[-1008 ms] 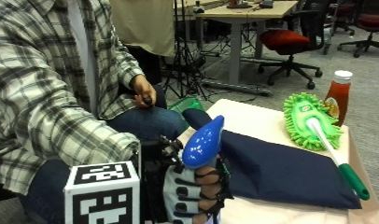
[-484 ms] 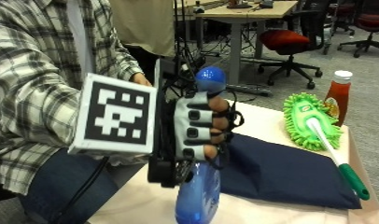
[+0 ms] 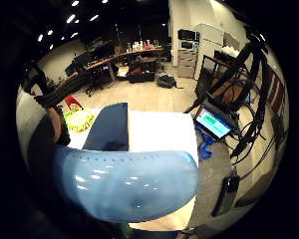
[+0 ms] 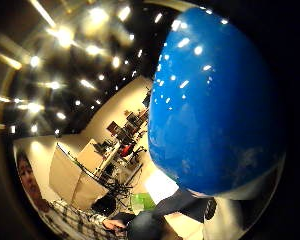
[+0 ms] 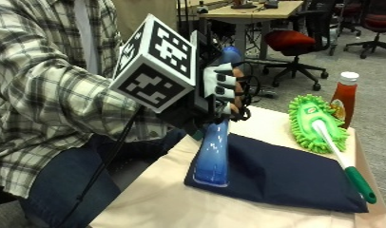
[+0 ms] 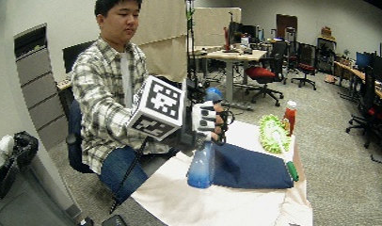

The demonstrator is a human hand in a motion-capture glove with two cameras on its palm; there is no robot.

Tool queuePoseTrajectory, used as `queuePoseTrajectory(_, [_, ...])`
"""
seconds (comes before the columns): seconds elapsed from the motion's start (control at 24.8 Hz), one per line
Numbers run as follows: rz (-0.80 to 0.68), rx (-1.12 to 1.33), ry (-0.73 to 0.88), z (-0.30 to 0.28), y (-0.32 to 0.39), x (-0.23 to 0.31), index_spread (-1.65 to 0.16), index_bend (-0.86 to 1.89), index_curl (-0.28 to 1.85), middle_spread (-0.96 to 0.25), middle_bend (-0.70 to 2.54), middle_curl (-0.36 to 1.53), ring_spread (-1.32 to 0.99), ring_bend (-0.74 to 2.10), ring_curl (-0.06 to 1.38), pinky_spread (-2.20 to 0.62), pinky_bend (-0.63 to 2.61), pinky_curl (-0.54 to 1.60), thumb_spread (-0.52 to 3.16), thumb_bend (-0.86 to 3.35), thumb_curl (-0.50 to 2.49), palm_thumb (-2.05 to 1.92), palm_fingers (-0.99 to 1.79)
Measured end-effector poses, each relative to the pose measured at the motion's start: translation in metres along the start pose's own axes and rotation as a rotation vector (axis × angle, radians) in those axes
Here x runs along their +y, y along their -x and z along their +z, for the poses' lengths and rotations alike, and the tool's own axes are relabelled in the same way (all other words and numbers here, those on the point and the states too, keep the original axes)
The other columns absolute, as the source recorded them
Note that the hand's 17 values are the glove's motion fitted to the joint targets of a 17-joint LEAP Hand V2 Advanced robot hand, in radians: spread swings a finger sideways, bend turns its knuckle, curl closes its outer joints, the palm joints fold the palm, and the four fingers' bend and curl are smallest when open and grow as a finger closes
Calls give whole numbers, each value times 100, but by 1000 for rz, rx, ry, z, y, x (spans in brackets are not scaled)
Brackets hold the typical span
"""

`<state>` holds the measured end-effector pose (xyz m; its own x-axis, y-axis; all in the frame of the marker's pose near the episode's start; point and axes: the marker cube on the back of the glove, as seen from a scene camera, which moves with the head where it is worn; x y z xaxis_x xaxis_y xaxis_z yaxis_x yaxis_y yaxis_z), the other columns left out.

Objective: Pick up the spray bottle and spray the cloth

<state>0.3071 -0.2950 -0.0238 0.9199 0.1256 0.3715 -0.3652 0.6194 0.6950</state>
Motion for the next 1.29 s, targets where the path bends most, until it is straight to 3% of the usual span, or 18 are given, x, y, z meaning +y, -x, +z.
queuePoseTrajectory(0.69, [-378, 461, 332, 62, 47, 18, -22, 28, 60, -8, 62, 52, -17, 65, 48, -15, 40, 47, 16, -3, 78, 109, 133])
queuePoseTrajectory(1.29, [-562, 541, 464, 86, 68, 47, -22, 28, 60, -9, 62, 52, -18, 65, 48, -15, 40, 47, 15, -3, 79, 108, 133])
